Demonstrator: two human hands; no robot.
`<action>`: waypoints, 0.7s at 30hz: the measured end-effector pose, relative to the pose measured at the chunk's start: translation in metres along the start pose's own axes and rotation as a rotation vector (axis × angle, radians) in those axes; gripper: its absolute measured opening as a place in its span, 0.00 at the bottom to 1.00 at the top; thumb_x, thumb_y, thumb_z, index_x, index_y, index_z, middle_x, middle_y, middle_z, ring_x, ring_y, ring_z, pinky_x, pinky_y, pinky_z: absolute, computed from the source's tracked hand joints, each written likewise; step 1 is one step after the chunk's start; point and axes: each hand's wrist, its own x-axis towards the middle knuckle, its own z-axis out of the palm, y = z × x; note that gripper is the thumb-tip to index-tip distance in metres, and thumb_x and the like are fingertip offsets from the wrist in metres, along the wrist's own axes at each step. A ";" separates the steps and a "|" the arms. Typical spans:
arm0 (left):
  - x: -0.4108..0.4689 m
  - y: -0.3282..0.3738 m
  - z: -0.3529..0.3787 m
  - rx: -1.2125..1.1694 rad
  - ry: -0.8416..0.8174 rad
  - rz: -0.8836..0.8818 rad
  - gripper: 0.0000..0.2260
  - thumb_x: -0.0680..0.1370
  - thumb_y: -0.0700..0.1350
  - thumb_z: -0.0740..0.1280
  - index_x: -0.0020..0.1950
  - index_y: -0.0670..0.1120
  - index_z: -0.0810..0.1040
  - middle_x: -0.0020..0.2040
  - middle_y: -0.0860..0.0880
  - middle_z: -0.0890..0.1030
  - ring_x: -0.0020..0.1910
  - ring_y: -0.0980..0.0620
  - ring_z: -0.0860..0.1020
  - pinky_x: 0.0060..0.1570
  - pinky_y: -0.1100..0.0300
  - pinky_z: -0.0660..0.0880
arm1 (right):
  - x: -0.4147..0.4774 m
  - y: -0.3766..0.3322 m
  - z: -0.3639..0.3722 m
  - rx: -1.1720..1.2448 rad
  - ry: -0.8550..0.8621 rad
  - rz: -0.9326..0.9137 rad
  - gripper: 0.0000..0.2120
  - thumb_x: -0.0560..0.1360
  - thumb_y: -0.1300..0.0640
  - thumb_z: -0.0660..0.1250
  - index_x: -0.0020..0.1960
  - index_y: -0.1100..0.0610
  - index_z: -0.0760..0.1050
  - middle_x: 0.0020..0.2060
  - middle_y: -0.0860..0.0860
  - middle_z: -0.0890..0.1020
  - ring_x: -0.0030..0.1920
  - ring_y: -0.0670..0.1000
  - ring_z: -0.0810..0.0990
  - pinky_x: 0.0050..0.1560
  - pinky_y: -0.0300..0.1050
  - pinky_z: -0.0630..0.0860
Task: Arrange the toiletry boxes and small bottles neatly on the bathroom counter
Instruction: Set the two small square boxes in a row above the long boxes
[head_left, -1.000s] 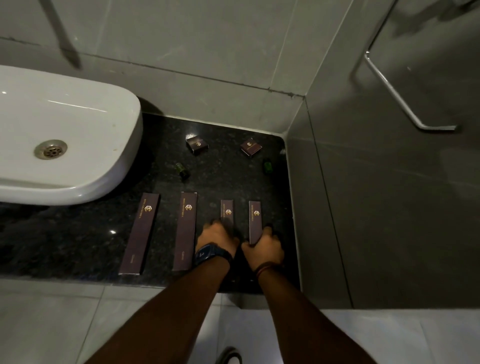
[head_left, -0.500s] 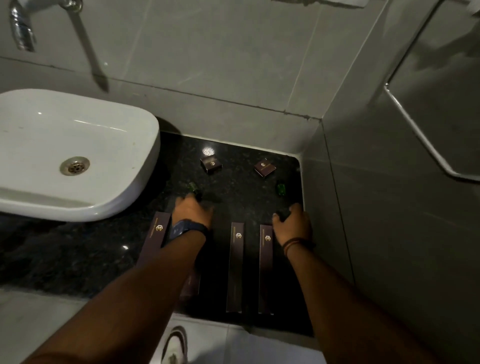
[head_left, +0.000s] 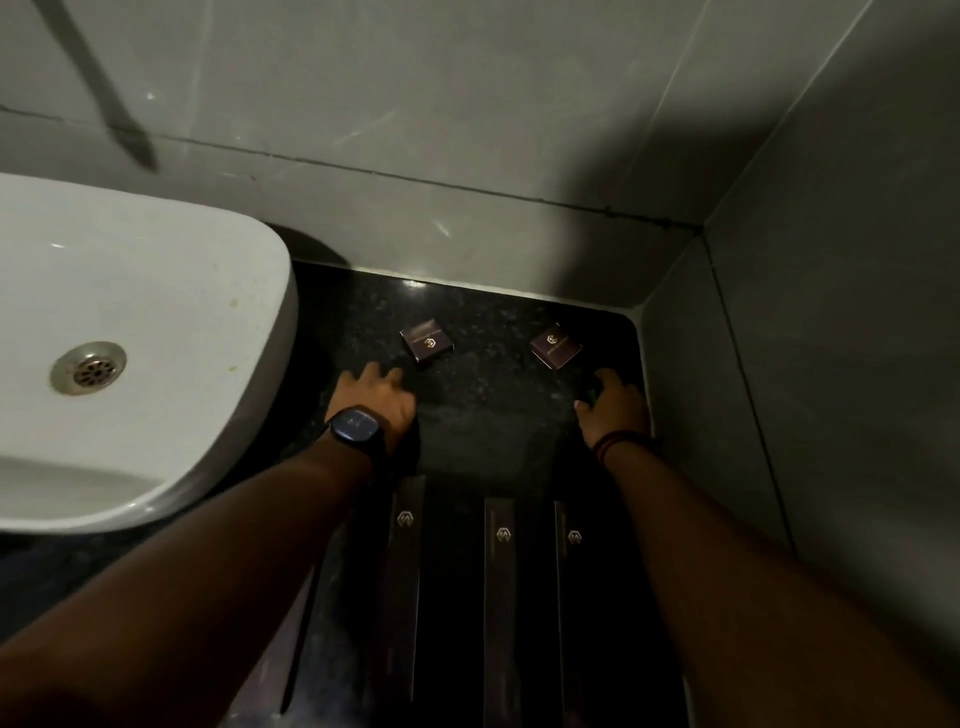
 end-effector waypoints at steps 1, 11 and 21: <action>0.003 -0.002 -0.002 0.017 0.030 0.022 0.15 0.74 0.51 0.63 0.58 0.49 0.77 0.62 0.45 0.72 0.60 0.41 0.68 0.56 0.48 0.68 | 0.002 0.000 0.001 -0.003 0.010 -0.007 0.22 0.74 0.60 0.68 0.67 0.57 0.70 0.61 0.64 0.75 0.61 0.65 0.75 0.60 0.53 0.74; 0.017 0.075 -0.023 -0.885 0.115 0.018 0.10 0.70 0.48 0.70 0.51 0.50 0.80 0.51 0.46 0.82 0.50 0.45 0.79 0.48 0.55 0.76 | -0.029 0.012 0.000 0.281 0.073 -0.085 0.16 0.68 0.63 0.70 0.55 0.59 0.71 0.51 0.59 0.81 0.50 0.58 0.81 0.46 0.40 0.72; 0.021 0.122 -0.013 -0.771 0.036 0.074 0.09 0.73 0.49 0.66 0.50 0.47 0.78 0.51 0.43 0.81 0.50 0.42 0.79 0.44 0.56 0.73 | -0.052 0.038 0.007 0.289 0.033 -0.196 0.18 0.65 0.63 0.72 0.54 0.56 0.76 0.46 0.56 0.83 0.47 0.55 0.82 0.46 0.37 0.71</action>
